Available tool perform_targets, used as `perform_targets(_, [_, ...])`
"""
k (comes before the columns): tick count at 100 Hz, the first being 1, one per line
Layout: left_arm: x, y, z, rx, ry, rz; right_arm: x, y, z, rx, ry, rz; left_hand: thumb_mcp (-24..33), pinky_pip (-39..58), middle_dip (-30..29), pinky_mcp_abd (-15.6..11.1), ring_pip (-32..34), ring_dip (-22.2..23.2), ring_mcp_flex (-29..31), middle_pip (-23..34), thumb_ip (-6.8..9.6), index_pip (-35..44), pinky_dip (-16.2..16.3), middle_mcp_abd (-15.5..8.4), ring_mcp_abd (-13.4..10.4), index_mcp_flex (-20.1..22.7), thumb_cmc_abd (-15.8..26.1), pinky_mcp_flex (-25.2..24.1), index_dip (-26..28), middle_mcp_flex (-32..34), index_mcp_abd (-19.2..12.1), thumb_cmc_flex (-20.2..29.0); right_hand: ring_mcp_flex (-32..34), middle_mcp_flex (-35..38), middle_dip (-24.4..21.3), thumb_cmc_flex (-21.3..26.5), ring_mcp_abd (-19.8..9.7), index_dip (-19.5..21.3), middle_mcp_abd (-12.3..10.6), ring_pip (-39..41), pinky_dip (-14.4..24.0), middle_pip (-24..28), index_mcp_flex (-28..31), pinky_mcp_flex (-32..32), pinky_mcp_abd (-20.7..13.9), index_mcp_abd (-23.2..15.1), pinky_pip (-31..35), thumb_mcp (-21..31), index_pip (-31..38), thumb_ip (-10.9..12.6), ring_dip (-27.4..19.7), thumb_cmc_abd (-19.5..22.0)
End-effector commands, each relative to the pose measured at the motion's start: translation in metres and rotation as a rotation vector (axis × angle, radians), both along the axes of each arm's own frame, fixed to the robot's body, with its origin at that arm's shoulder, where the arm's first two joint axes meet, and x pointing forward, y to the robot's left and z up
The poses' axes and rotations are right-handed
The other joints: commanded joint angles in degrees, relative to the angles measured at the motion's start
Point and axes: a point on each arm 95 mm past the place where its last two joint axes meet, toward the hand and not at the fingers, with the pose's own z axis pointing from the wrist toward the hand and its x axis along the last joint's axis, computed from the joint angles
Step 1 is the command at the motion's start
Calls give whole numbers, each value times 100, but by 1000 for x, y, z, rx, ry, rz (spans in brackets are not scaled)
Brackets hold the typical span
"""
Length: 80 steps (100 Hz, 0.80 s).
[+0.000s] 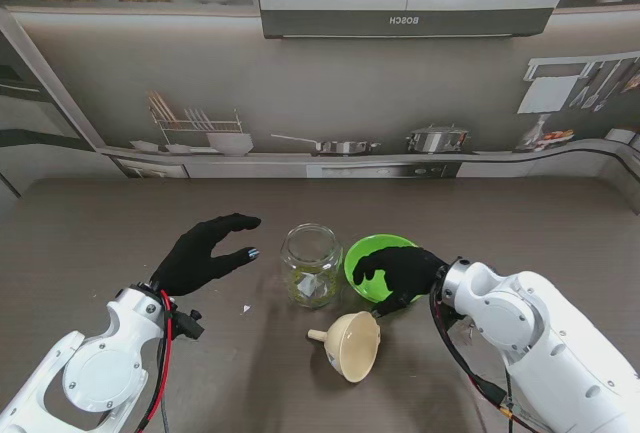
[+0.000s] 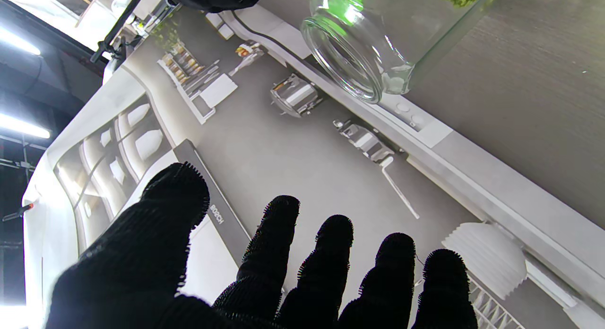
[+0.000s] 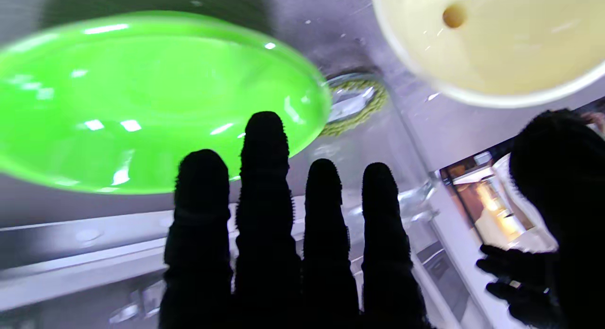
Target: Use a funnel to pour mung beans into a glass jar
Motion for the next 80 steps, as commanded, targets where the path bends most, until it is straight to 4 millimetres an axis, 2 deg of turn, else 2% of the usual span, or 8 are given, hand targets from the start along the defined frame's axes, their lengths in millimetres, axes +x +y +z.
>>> perform_targets(1, [0,-2,-2,3,13,-15,-5,-7,7,-23,-5,-16,-105,-156,-15,-9,-29,6,159,-37,173,1,35,4,15,39,369,13,-8,139,-5,197,-94,-210,-64,-177,86,-71,64,-53,98,-60,-103,-28,192,-101,-28,-127,-82,123,-93,95])
perform_targets(17, [0,-3,-2,3,16,-17,-6,-29,17,-49,-24,-127,-103,-157,-15,-7,-29,6,159,-37,173,-6,35,1,14,21,365,11,-11,136,-18,199,-137,-301,-99,-79,104,-74,86,-96,102,-120,-200,-41,187,-128,-47,-176,-152,163,-117,135])
perform_targets(35, [0,-4,-3,3,20,-18,-8,-58,21,-103,-34,-235,-101,-158,-14,-11,-31,6,154,-36,174,-5,35,-5,7,21,364,8,-10,138,-7,202,-161,-406,-135,-7,114,-70,115,-104,108,-176,-268,-51,185,-198,-64,-234,-230,193,-121,128])
perform_targets(80, [3,-9,-6,11,43,-32,-7,-118,4,-271,-44,-418,-102,-157,-15,-13,-29,9,157,-39,173,-10,37,-13,11,7,373,5,-12,128,-4,199,-290,-1036,-239,-17,112,56,223,-89,154,-282,-693,-42,163,-294,-49,-252,-381,213,-121,36])
